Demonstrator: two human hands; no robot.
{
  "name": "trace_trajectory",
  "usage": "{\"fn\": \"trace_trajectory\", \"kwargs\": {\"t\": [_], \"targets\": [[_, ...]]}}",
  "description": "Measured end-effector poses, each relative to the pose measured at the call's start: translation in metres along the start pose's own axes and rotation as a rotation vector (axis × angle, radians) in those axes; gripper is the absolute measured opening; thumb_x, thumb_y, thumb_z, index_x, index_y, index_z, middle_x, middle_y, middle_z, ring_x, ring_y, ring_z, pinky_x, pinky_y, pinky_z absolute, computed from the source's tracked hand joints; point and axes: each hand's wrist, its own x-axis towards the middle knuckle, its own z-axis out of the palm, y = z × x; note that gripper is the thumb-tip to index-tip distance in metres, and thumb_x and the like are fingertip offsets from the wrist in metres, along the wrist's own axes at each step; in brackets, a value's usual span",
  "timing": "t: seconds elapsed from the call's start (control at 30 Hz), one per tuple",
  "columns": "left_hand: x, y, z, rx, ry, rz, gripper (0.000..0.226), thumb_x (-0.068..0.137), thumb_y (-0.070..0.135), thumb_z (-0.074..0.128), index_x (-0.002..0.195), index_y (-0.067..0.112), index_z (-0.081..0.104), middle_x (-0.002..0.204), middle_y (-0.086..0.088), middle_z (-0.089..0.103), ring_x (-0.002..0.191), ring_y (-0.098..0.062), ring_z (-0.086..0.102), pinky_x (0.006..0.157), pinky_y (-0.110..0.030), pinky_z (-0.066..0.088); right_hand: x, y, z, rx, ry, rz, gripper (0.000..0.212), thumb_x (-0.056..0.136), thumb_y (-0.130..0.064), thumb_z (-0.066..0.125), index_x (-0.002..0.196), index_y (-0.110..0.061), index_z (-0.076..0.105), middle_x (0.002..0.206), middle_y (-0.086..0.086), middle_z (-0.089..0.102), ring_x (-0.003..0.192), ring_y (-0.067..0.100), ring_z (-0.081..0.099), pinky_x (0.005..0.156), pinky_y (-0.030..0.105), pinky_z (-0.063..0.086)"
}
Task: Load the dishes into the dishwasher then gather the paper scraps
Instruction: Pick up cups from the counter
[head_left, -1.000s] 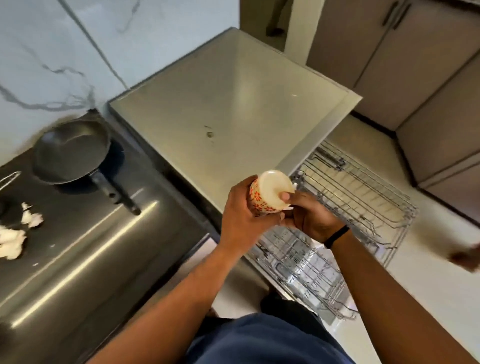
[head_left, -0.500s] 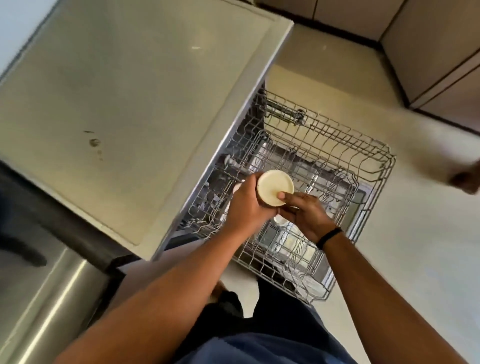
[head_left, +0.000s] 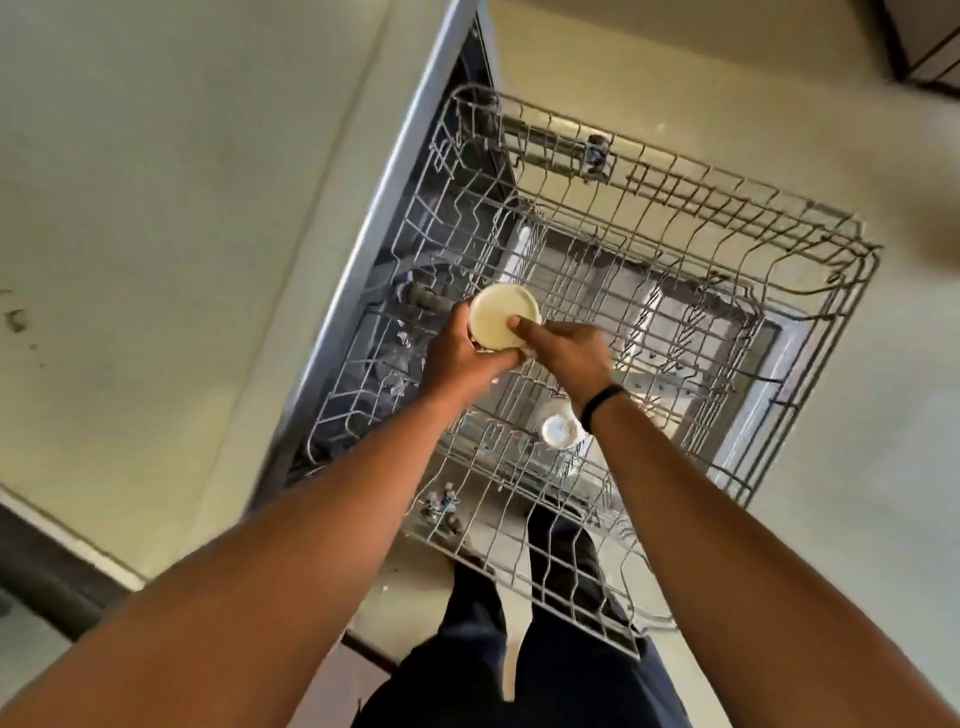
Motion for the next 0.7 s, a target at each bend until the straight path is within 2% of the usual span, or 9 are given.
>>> {"fn": "trace_trajectory", "kwargs": {"t": [0.1,0.2,0.3,0.4,0.57,0.7], "targets": [[0.014,-0.005,0.003,-0.012,0.006,-0.019,0.091,0.075,0.033,0.088,0.149,0.022,0.036,0.133,-0.003,0.056,0.113,-0.02,0.056,0.066,-0.014,0.037,0.013,0.003,0.004,-0.013,0.015,-0.006,0.051,0.067,-0.053,0.086,0.085,-0.007,0.076,0.086,0.008,0.076,0.086,0.018,0.071,0.087,0.041,0.059],[0.021,-0.007,0.007,-0.015,-0.003,-0.039,0.09,0.075,0.023,0.088,0.149,0.021,0.036,0.132,-0.002,0.054,0.108,-0.015,0.052,0.062,-0.01,0.035,0.024,0.009,0.006,-0.036,0.015,-0.003,0.047,0.069,-0.05,0.087,0.085,-0.007,0.076,0.083,0.005,0.074,0.08,0.017,0.067,0.084,0.04,0.06],[0.027,-0.009,0.011,0.004,-0.003,-0.046,0.09,0.073,0.021,0.09,0.147,0.02,0.038,0.133,-0.005,0.055,0.11,-0.019,0.054,0.063,-0.015,0.036,0.028,0.014,0.009,-0.042,0.038,0.019,0.046,0.071,-0.05,0.086,0.09,-0.01,0.073,0.087,0.0,0.072,0.082,0.016,0.066,0.082,0.035,0.057],[0.03,-0.01,0.013,0.017,0.004,-0.035,0.091,0.072,0.022,0.09,0.146,0.019,0.038,0.134,-0.007,0.055,0.108,-0.018,0.052,0.065,-0.017,0.038,0.028,0.014,0.011,-0.037,0.053,0.054,0.053,0.073,-0.05,0.084,0.104,-0.009,0.073,0.099,0.001,0.074,0.093,0.015,0.068,0.086,0.033,0.056],[0.028,-0.008,0.013,0.007,0.01,-0.023,0.092,0.072,0.023,0.09,0.147,0.018,0.037,0.133,-0.009,0.057,0.114,-0.026,0.057,0.084,-0.032,0.049,0.027,0.01,0.012,-0.059,0.055,0.084,0.066,0.068,-0.056,0.085,0.115,-0.012,0.069,0.112,0.005,0.073,0.105,0.019,0.068,0.096,0.042,0.056],[0.023,-0.001,0.01,-0.011,-0.002,-0.017,0.093,0.071,0.022,0.091,0.147,0.02,0.037,0.131,-0.006,0.054,0.111,-0.023,0.055,0.082,-0.03,0.045,0.028,0.007,0.01,-0.021,0.061,0.069,0.087,0.046,-0.07,0.081,0.112,-0.014,0.069,0.113,0.006,0.073,0.106,0.024,0.069,0.093,0.047,0.057]]}}
